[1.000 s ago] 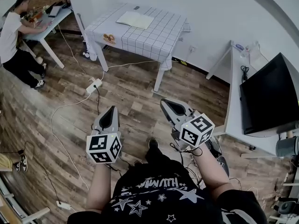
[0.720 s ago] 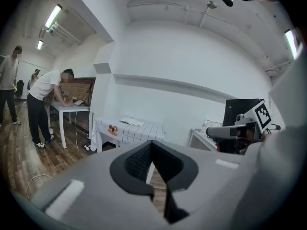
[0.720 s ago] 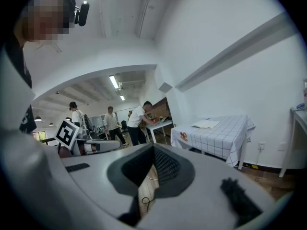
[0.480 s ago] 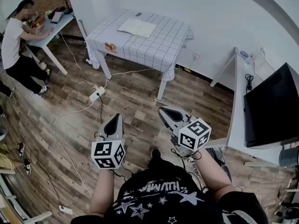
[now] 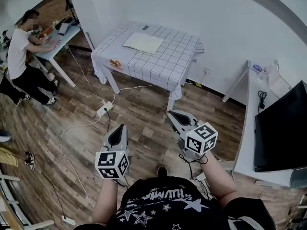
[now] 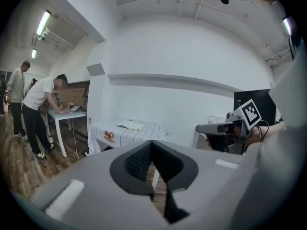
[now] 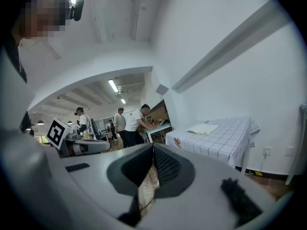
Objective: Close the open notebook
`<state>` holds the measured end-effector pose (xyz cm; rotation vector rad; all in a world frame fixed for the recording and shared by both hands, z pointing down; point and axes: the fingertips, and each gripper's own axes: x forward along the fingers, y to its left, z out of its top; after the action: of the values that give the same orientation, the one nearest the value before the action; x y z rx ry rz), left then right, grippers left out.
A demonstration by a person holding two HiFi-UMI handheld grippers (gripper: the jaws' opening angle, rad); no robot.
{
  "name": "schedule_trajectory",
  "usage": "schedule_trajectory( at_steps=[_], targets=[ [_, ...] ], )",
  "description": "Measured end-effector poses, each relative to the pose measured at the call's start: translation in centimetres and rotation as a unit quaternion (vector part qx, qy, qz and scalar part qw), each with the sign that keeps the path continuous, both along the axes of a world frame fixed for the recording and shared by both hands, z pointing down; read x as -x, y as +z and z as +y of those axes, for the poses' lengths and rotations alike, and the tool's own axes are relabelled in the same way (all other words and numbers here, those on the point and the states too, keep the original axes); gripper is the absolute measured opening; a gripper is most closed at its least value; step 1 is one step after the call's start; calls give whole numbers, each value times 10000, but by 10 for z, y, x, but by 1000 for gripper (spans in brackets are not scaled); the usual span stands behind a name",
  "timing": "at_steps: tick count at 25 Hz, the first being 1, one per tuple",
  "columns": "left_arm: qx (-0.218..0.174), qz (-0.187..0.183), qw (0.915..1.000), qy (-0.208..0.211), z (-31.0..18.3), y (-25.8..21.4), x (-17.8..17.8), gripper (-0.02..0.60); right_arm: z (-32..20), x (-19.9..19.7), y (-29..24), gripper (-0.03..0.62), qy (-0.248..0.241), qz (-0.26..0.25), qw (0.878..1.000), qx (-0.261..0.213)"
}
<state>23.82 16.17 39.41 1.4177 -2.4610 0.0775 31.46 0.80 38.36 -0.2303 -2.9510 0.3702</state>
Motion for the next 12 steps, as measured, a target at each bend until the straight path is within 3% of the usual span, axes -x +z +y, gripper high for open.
schedule_trajectory(
  at_steps=[5,12],
  targets=[
    [-32,-4,9998,-173,-14,0,6,9,-18,7,4,14,-53,8,9999,136],
    [78,41,9999,-90,-31,7,3,9,-31,5,12,14,-5,9,9995,307]
  ],
)
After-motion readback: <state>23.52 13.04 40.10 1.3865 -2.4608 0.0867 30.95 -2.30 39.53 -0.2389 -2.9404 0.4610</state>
